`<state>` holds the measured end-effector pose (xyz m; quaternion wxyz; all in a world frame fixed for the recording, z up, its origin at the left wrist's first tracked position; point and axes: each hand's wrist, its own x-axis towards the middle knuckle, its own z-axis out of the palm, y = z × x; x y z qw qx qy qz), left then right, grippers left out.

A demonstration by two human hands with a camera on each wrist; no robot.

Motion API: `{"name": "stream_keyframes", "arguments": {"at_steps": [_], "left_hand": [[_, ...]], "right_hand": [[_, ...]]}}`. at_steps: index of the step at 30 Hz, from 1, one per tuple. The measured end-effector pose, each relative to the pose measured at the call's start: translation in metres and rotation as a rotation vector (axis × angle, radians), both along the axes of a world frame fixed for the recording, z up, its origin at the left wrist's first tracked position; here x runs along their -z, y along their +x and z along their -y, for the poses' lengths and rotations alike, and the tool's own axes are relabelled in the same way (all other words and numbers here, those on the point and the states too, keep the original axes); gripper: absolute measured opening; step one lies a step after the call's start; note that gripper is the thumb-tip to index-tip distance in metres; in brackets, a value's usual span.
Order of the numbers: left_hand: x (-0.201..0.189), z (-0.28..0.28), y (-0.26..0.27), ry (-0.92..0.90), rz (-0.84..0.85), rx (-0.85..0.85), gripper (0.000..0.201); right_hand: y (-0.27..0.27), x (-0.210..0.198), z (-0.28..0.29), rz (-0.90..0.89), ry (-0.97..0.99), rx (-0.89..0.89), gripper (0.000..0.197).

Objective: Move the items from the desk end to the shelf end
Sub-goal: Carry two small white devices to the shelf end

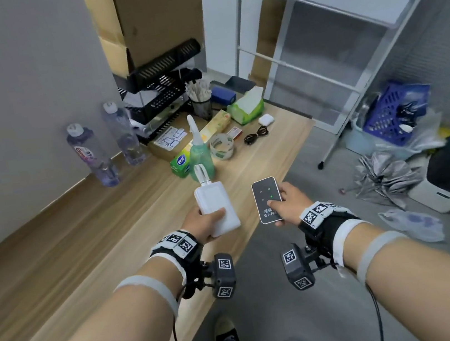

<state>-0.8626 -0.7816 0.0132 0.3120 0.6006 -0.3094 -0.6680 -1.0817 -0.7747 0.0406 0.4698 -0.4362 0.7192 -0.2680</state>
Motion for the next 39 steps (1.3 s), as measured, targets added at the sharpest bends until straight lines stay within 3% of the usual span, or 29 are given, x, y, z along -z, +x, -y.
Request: {"name": "stream_keyframes", "arguments": {"at_steps": [7, 11, 15, 18, 20, 22, 23, 26, 29, 33, 37, 39], "left_hand": [[0.016, 0.056, -0.042, 0.090, 0.018, 0.046, 0.022], [0.030, 0.094, -0.096, 0.114, 0.070, 0.107, 0.038], [0.049, 0.144, -0.169, 0.168, 0.067, 0.062, 0.017], [0.057, 0.175, -0.217, 0.209, 0.061, 0.031, 0.015], [0.063, 0.194, -0.245, 0.218, 0.055, 0.007, 0.028], [0.079, 0.210, -0.264, 0.250, 0.034, -0.043, 0.060], [0.084, 0.215, -0.271, 0.266, 0.025, -0.074, 0.070], [0.086, 0.230, -0.286, 0.296, 0.032, -0.169, 0.066], [0.092, 0.245, -0.290, 0.278, 0.028, -0.204, 0.075], [0.098, 0.264, -0.290, 0.269, -0.003, -0.219, 0.062], [0.118, 0.282, -0.285, 0.264, -0.017, -0.252, 0.083], [0.114, 0.290, -0.283, 0.247, 0.004, -0.235, 0.083]], "right_hand": [[-0.045, 0.026, 0.083, -0.019, 0.057, -0.098, 0.037], [-0.092, 0.049, 0.141, -0.035, 0.110, -0.147, 0.038], [-0.166, 0.077, 0.211, -0.067, 0.188, -0.211, 0.035], [-0.219, 0.086, 0.259, -0.131, 0.203, -0.252, 0.035], [-0.247, 0.086, 0.289, -0.177, 0.210, -0.289, 0.034], [-0.264, 0.086, 0.316, -0.203, 0.217, -0.352, 0.033], [-0.268, 0.086, 0.328, -0.208, 0.215, -0.379, 0.031], [-0.268, 0.089, 0.356, -0.216, 0.216, -0.460, 0.029], [-0.257, 0.092, 0.375, -0.233, 0.234, -0.539, 0.029], [-0.235, 0.099, 0.398, -0.229, 0.248, -0.577, 0.020], [-0.216, 0.099, 0.422, -0.260, 0.237, -0.593, 0.019], [-0.211, 0.098, 0.432, -0.263, 0.230, -0.596, 0.020]]}}
